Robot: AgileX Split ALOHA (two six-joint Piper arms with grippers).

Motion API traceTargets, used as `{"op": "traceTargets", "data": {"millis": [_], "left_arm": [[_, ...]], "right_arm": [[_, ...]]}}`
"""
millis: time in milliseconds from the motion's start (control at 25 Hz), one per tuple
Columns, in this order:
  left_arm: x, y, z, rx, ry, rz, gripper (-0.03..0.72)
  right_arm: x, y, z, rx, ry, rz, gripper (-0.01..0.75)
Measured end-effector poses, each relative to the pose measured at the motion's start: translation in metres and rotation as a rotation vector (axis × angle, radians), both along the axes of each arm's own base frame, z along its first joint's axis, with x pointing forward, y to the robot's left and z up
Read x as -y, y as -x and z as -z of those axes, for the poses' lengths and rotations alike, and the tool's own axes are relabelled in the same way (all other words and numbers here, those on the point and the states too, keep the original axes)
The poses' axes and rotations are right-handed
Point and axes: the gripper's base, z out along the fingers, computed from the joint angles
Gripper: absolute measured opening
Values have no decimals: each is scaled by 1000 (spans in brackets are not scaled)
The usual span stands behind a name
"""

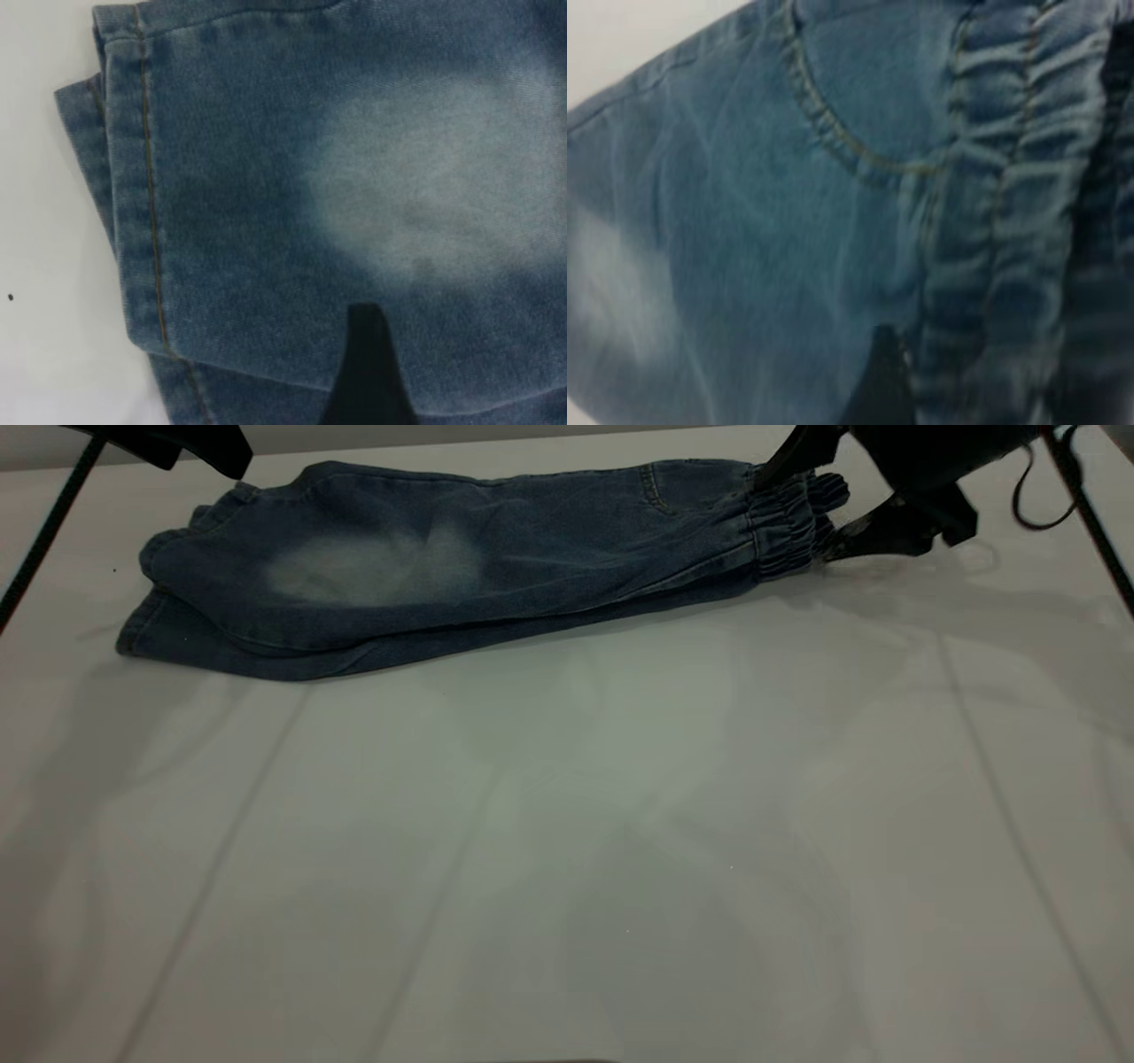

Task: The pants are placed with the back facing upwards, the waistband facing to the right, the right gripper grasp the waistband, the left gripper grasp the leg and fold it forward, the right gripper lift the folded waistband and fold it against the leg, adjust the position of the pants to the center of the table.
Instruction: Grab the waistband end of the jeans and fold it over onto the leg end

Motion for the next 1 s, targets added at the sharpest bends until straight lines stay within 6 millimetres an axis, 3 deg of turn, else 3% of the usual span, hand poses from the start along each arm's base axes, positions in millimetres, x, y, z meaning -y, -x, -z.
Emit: {"op": "traceTargets", "data": {"millis": [160,240,360,440,480,760,1000], "left_arm": [[3,0,0,7,-1,4,494],[10,0,-1,16,-2,19,494],[32,0,-2,45,-4,61,494],[50,0,0,67,-6,94,494],[60,0,3,81,-8,112,494],[123,-13,44,50,40,168,494],[148,-31,79,-9,59,193,494]], "right_arm": [[-1,-9,16,-28,-26,20,573],[-1,-11,18,-37,-37,34,522],[-1,-11,22,-46,-40,30,320],[-3,-10,21,-33,-48,-10,136],[-4,-11,20,-21,-49,-29,88],[-13,-15,-1,33,-105,-170,60],[-15,-14,-49,120,-114,-245,60]]}}
